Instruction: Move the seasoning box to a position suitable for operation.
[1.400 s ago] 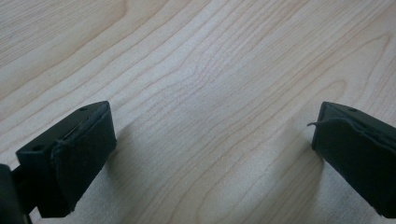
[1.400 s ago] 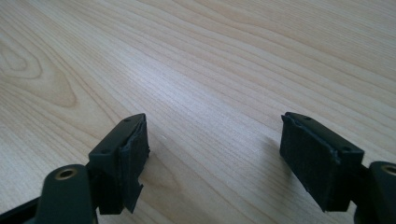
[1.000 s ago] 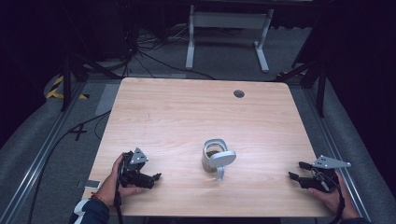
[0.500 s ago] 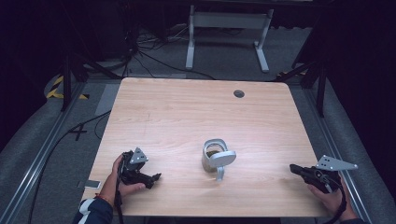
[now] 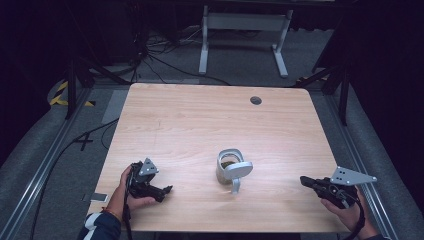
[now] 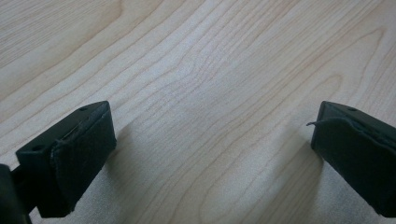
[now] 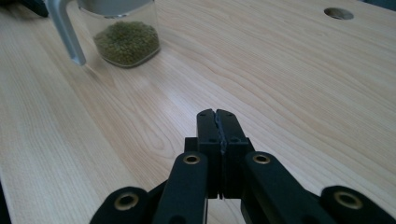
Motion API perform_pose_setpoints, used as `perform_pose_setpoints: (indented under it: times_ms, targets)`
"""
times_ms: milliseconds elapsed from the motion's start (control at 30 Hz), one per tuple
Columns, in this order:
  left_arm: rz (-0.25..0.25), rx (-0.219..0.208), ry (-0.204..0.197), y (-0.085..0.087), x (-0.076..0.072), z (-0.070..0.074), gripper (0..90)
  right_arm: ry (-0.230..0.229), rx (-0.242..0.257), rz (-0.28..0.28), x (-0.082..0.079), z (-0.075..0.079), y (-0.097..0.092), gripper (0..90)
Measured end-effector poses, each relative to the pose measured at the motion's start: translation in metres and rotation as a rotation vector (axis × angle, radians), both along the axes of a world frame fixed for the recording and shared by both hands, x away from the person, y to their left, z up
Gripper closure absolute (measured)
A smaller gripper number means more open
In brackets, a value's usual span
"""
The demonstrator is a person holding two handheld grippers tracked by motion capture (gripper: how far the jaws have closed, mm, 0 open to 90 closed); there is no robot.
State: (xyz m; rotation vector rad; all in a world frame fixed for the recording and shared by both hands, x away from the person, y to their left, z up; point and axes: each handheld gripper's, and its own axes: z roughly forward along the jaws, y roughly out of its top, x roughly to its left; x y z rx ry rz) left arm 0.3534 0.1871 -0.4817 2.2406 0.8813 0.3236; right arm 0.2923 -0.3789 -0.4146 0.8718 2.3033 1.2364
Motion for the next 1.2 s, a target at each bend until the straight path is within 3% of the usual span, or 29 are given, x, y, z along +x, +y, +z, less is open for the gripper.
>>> perform_pose_setpoints:
  times_ms: [533,1200]
  targets:
    - [0.003,-0.001,-0.004,0.0,0.0,0.0,0.1,-0.051,0.009,0.155,-0.007,0.025,0.053,89.8]
    - [0.002,0.0,-0.003,0.0,0.0,0.0,0.1,-0.105,0.018,0.289,0.004,0.045,0.119,89.9]
